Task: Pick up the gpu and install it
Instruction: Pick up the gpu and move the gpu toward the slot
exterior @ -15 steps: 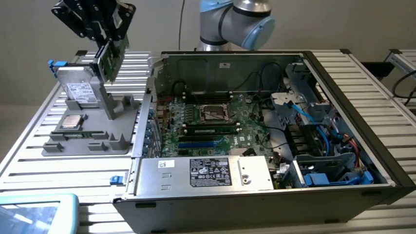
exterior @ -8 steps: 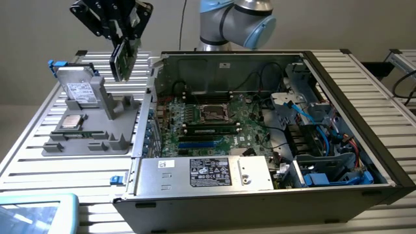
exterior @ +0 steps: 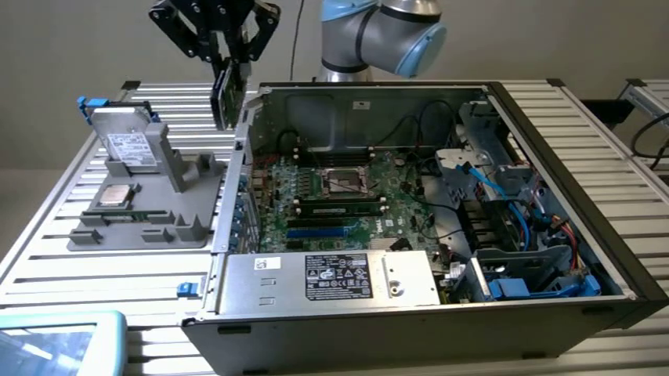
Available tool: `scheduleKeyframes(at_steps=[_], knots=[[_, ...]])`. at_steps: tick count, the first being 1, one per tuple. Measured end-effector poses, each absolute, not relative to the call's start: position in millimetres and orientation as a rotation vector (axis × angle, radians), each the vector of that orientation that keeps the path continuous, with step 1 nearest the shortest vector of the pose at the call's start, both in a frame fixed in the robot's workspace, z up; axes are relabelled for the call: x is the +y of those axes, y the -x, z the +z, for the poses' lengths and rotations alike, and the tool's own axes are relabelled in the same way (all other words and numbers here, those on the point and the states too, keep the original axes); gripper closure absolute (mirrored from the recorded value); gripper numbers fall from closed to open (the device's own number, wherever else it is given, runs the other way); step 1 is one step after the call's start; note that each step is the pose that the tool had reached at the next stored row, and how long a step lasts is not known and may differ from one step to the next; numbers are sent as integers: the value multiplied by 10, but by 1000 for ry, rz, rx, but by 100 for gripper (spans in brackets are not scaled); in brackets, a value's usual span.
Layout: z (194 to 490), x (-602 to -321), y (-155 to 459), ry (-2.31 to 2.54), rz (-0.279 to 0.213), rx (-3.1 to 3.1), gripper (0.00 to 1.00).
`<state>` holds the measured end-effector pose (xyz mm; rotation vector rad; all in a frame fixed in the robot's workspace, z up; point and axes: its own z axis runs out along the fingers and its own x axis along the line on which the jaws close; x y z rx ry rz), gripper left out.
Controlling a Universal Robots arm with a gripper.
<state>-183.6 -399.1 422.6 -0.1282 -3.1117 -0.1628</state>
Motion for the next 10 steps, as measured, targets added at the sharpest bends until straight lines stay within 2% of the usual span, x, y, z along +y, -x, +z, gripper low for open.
scheduleKeyframes(at_steps=[10], knots=[[4229, -4031, 1380, 129, -162, -3106, 72]])
